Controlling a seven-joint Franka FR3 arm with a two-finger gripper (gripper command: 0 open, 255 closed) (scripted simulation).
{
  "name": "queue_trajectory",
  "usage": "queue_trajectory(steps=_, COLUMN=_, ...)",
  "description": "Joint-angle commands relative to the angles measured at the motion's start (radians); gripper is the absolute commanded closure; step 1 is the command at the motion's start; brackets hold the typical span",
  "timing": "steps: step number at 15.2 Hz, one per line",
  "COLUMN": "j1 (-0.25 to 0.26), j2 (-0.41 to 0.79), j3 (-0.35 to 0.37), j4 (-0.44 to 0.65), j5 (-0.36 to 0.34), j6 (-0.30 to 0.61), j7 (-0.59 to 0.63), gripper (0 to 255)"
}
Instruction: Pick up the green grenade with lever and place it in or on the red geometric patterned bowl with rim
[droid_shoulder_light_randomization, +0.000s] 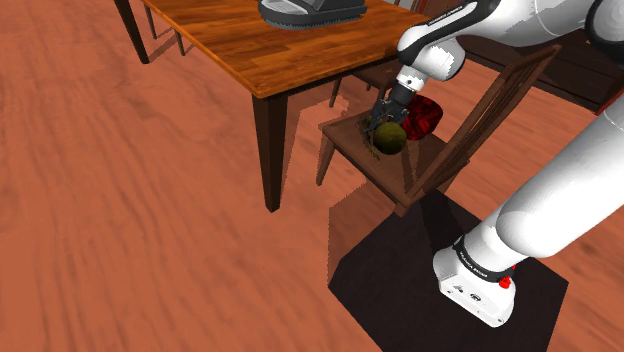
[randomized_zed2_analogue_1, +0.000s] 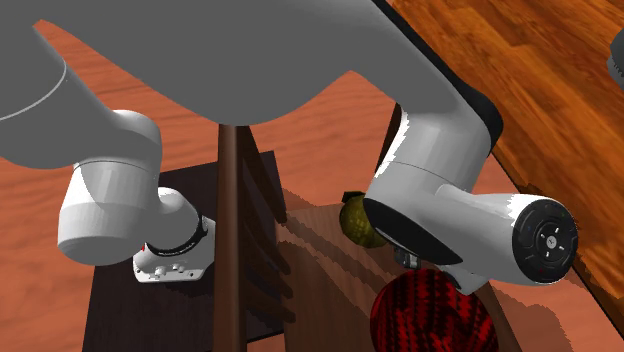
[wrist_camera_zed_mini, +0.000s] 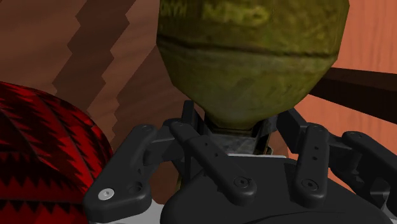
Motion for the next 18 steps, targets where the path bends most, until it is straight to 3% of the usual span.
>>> queue_trajectory(steps=1, j1=0.0, j2=0.002, j3=0.0, j4=-0.001, j5=0.0, j6=0.002, j7=0.0, gripper=255)
queue_trajectory(steps=8, j1=0.0, j2=0.002, j3=0.0, j4=0.0, j5=0.0, j6=0.001, j7=0.0, gripper=255)
queue_trajectory(steps=18, j1=-0.003, j2=-0.084, j3=-0.003, j4=0.047, j5=-0.066, j6=-0.108, j7=0.079, gripper=255)
